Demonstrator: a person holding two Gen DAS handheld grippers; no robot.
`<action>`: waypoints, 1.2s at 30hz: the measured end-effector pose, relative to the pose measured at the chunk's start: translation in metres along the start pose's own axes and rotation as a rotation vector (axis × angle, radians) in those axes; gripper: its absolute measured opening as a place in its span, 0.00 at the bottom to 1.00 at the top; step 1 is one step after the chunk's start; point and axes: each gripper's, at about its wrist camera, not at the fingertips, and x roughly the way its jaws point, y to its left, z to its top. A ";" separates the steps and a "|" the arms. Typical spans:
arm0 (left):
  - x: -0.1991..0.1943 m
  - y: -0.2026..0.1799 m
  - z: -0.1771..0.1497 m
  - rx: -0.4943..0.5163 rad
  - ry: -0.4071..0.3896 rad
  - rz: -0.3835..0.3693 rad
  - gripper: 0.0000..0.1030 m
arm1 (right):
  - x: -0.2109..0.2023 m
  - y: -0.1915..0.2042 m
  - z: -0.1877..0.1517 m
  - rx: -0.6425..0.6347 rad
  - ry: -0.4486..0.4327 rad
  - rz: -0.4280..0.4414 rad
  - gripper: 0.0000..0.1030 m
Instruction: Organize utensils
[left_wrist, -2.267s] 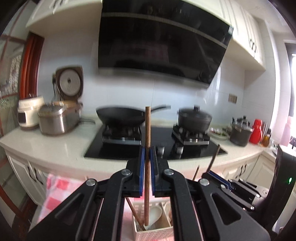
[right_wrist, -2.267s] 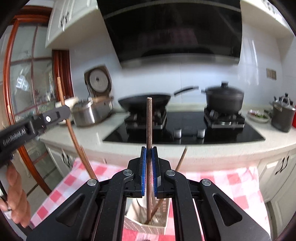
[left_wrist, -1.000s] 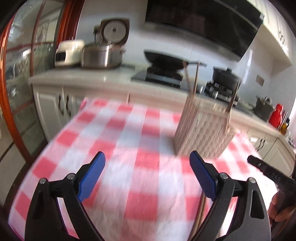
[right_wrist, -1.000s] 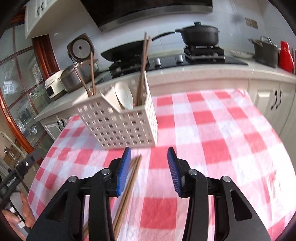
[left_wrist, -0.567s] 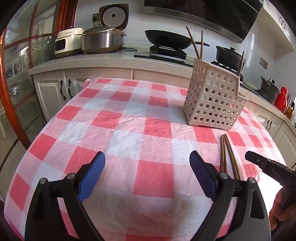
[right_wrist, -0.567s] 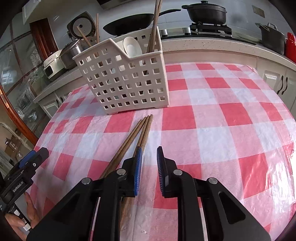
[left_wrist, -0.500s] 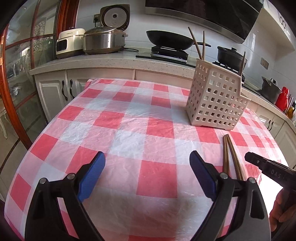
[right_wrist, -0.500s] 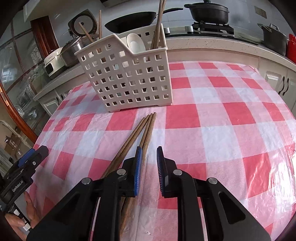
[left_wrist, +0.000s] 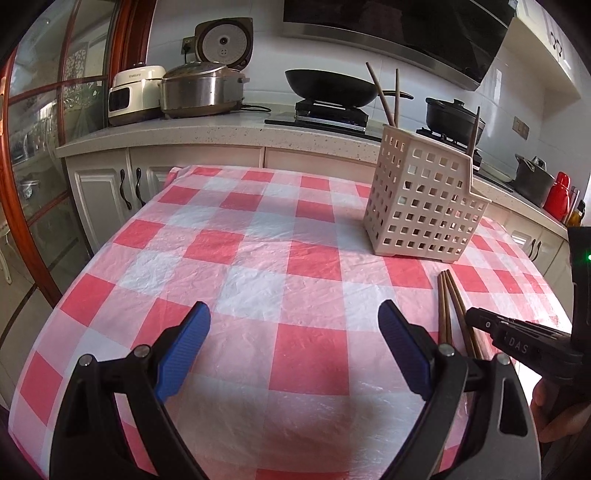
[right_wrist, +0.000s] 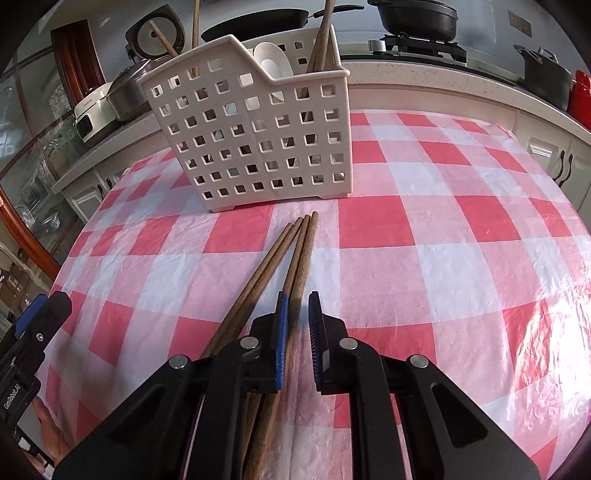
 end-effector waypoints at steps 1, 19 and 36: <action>0.000 0.000 0.000 0.001 0.000 0.001 0.87 | 0.001 0.001 0.000 -0.003 0.001 -0.008 0.12; 0.007 -0.028 -0.002 0.110 0.038 0.018 0.87 | 0.000 -0.019 0.001 -0.022 0.026 -0.058 0.05; 0.070 -0.108 0.009 0.301 0.210 -0.069 0.70 | -0.014 -0.061 -0.007 0.045 0.007 0.000 0.05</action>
